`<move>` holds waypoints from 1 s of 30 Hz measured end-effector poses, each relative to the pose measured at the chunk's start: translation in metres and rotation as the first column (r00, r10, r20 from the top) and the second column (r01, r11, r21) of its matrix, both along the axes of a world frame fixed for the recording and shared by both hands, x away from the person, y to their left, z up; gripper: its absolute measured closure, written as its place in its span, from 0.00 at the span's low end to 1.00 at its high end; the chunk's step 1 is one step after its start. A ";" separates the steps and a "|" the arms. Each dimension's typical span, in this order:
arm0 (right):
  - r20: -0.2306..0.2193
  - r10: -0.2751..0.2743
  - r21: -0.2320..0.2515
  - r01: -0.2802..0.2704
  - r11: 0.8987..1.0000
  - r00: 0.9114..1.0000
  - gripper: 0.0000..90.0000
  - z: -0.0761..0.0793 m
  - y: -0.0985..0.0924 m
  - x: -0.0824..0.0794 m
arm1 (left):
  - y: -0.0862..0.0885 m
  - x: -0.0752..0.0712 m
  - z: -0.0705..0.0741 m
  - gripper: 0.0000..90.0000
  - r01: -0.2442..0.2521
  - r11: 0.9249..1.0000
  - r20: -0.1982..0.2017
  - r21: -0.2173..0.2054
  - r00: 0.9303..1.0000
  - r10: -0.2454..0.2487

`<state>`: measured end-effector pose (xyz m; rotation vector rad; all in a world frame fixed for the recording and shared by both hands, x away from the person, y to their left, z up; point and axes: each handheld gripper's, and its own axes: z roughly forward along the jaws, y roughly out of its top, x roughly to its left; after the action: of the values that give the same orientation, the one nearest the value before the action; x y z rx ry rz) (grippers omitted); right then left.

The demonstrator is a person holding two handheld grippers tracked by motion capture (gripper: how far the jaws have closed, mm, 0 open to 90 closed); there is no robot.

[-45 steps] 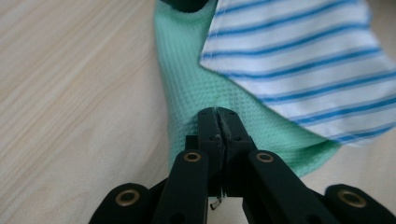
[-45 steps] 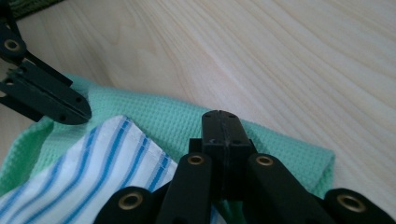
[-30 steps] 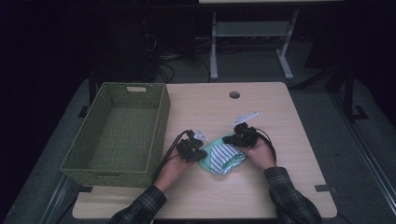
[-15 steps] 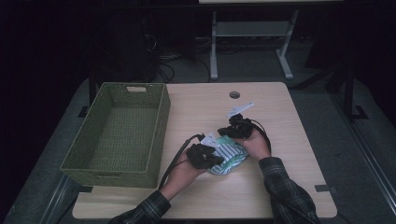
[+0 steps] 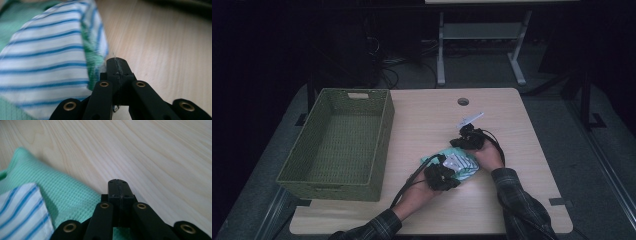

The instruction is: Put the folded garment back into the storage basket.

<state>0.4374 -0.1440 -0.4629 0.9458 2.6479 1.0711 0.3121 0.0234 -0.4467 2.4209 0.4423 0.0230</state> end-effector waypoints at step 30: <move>-0.003 -0.010 0.048 0.010 0.999 1.000 1.00 0.004 -0.056 -0.055 | 0.049 0.036 0.002 1.00 -0.152 0.987 0.030 0.044 0.988 0.151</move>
<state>0.3820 -0.2003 -0.4594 0.9693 2.6274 1.1363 0.3478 0.0727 -0.4446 2.4237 0.6188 0.1334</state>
